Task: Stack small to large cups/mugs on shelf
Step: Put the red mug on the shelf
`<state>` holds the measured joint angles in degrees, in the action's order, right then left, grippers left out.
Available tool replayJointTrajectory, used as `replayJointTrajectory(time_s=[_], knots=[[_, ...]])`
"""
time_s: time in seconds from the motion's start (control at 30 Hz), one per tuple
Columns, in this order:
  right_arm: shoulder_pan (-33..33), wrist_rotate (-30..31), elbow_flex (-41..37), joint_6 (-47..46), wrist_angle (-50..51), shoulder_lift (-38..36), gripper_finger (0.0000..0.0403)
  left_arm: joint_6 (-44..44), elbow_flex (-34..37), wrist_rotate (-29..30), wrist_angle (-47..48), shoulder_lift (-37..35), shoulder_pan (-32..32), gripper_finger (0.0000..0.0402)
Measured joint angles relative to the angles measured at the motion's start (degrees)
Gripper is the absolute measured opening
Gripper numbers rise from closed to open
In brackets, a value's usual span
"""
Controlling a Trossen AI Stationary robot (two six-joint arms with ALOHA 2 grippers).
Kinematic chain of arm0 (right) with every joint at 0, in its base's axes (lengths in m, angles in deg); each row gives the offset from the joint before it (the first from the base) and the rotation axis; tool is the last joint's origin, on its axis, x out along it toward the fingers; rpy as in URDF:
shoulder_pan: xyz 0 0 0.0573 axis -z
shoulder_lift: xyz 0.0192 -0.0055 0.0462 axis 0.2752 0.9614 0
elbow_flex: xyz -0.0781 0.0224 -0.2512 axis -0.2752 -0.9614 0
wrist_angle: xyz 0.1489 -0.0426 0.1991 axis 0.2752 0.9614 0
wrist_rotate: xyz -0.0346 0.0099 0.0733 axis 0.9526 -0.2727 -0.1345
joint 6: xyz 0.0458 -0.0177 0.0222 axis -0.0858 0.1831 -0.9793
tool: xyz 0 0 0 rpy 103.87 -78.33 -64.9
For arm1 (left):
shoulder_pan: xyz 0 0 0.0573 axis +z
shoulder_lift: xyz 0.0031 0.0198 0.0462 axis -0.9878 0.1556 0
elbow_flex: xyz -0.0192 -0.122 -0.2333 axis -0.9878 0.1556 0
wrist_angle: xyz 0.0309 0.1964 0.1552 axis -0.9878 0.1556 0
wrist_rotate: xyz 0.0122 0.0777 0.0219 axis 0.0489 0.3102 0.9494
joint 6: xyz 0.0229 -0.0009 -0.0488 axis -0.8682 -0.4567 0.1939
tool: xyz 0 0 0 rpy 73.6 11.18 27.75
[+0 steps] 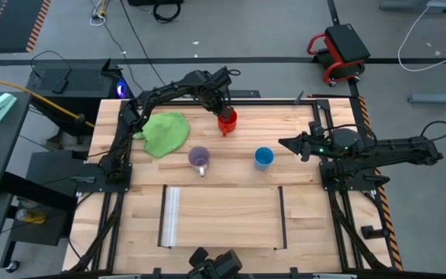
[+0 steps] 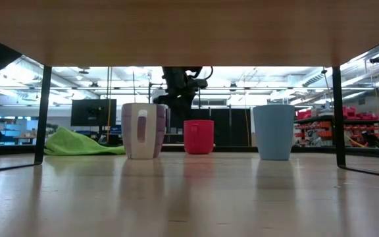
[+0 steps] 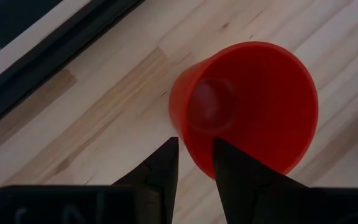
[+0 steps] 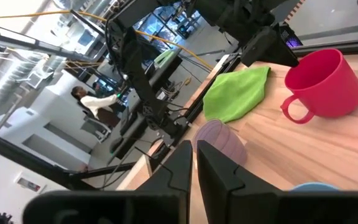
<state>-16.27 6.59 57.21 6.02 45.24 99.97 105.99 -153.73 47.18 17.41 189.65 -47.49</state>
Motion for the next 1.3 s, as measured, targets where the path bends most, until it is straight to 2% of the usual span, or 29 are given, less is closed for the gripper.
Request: replayJointTrajectory(time_s=[0.3,0.73,0.9,1.1,1.3], knots=[[0.0,0.0,0.0,0.1,-0.2,0.2,0.0032,1.1,0.0,-0.7,1.5,2.7,-0.1,0.0105],[0.0,0.0,0.0,0.2,-0.3,0.3,0.0032,1.2,0.0,-0.9,-0.6,2.8,-0.1,0.0104],[0.0,0.0,0.0,0.2,-0.3,0.3,0.0032,2.5,0.0,-0.9,-1.4,2.8,-0.1,0.0077],[0.0,0.0,0.0,0.2,-0.3,0.3,0.0032,2.5,0.0,-1.1,-1.4,2.8,-0.1,0.0014],[0.0,0.0,0.0,-0.4,-0.3,0.3,0.0032,2.6,0.0,-1.3,-0.8,2.8,-0.4,0.0020]])
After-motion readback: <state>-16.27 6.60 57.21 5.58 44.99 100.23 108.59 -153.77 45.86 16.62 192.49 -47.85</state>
